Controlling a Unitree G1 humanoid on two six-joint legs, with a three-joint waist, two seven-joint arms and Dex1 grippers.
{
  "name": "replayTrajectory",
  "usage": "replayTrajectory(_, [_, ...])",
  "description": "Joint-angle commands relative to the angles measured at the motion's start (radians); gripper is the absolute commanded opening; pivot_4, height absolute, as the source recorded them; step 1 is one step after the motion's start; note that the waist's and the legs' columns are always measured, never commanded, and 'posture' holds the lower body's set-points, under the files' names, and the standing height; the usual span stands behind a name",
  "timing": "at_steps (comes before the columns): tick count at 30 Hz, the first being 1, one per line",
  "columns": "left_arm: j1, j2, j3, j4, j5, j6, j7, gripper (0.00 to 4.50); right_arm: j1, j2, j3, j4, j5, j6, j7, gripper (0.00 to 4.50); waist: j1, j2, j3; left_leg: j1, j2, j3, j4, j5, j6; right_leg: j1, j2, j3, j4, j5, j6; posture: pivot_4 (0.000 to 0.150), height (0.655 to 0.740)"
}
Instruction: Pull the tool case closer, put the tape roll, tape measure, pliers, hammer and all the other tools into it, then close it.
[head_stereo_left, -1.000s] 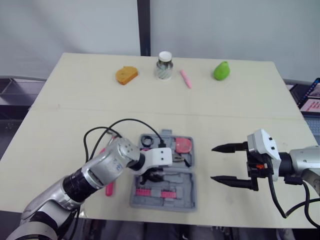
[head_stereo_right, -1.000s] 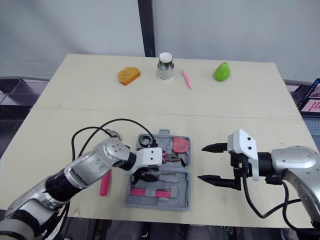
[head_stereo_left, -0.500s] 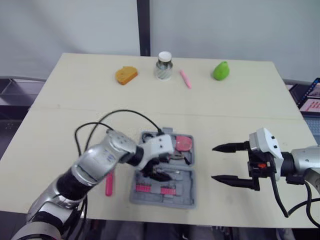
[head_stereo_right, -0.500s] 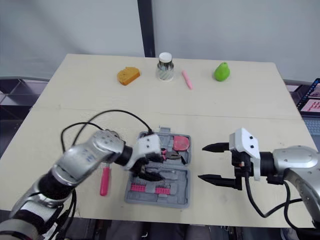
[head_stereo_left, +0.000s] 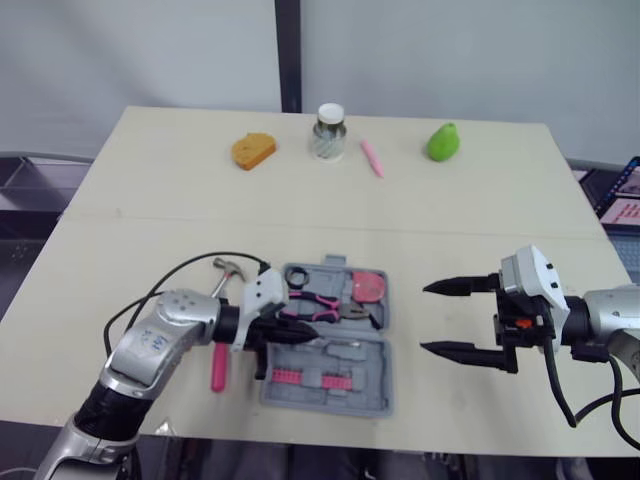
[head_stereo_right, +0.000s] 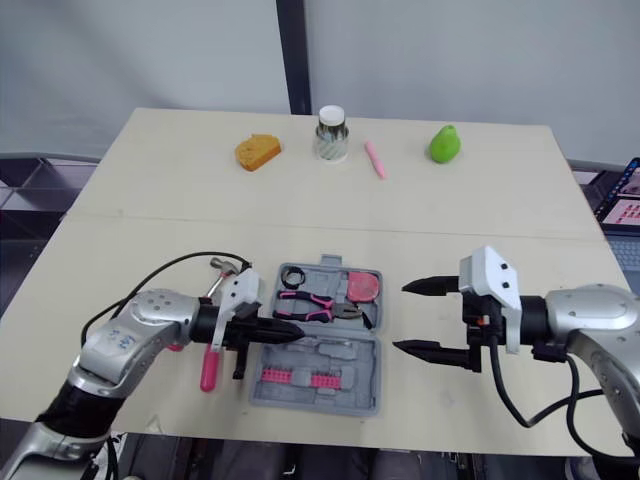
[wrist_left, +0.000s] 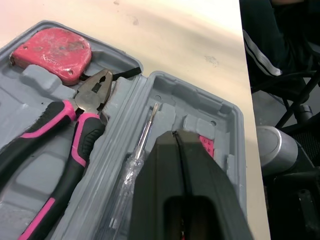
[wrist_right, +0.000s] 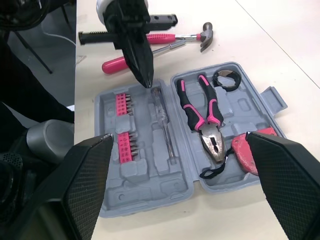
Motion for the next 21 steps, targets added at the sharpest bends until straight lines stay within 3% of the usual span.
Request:
replayTrajectory(1, [0.018,-0.013,-0.018,0.018,0.012,-0.061,0.004,0.03,0.0,-0.01,-0.035,-0.025,0.022,0.002,-0.002,4.5,0.001,0.0,0.0,0.0,0.0,0.0,0.0,0.0,0.0,0.0,0.0,0.0,0.0,0.0,0.0,0.15,0.74])
replayTrajectory(21, [0.006,-0.093,-0.089,0.197,0.14,-0.22,0.06,0.03,0.01,-0.021,-0.052,-0.035,0.026,0.017,-0.007,4.5,0.001,0.0,0.0,0.0,0.0,0.0,0.0,0.0,0.0,0.0,0.0,0.0,0.0,0.0,0.0,0.15,0.74])
